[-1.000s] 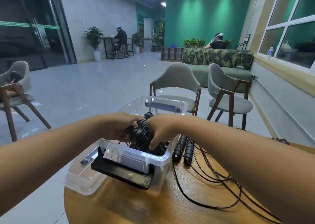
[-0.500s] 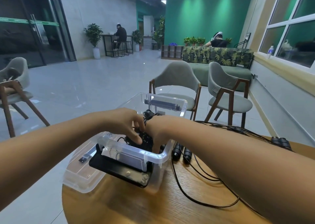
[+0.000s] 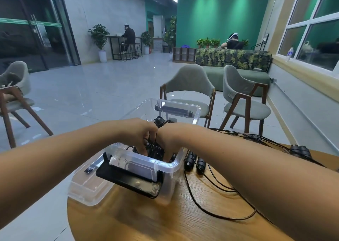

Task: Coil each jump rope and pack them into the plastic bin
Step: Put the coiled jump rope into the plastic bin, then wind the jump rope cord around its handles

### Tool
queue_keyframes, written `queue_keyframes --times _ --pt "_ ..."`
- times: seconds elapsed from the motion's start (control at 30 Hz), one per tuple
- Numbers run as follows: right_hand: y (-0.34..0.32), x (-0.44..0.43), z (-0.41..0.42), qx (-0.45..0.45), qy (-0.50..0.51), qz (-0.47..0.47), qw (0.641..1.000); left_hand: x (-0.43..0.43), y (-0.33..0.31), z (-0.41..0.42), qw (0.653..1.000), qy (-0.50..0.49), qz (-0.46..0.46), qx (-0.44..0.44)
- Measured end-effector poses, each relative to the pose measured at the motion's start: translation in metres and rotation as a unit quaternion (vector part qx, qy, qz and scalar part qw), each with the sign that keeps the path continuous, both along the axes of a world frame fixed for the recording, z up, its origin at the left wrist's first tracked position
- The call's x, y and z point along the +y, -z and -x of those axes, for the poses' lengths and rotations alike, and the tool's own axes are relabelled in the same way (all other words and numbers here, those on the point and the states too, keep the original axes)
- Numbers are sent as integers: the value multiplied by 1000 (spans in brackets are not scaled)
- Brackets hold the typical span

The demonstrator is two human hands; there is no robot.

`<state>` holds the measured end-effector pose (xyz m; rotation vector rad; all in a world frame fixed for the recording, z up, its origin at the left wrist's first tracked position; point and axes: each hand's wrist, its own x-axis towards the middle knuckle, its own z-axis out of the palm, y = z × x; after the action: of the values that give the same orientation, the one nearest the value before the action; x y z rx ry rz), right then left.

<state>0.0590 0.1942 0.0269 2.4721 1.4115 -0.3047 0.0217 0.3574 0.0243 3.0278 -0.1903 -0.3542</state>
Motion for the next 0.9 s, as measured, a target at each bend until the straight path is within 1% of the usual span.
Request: queue_keyframes --times 0.1,0.17,0.27,0.37,0.43,0.5,0.57,0.67,0.8,0.9 --pt "-1 1 -2 2 11 -11 1000 0 -2 1 1000 15 -11 -13" --pt "-3 0 -4 -2 39 -10 999 2 -6 3 999 23 -15 -21" --pt "-11 -5 -6 9 74 -15 997 5 -14 11 1000 14 8 -20" --pt "-21 -17 -6 17 73 -55 996 4 -21 17 999 4 26 -40" --pt "-28 -32 -6 18 70 -108 992 -1 -25 18 997 1 39 -63" --pt "-35 -53 -7 37 71 -172 982 -11 -29 18 994 2 63 -93" --pt "-40 -79 -9 64 87 -243 964 -25 -31 17 987 -3 103 -121" --pt "-43 -124 -10 58 114 -320 939 -57 -33 15 977 1 155 -148" --pt "-36 -184 -6 76 171 -335 923 -112 -32 13 966 28 197 -164" --pt "-17 -227 0 76 220 -334 913 -153 -27 11 961 44 200 -186"
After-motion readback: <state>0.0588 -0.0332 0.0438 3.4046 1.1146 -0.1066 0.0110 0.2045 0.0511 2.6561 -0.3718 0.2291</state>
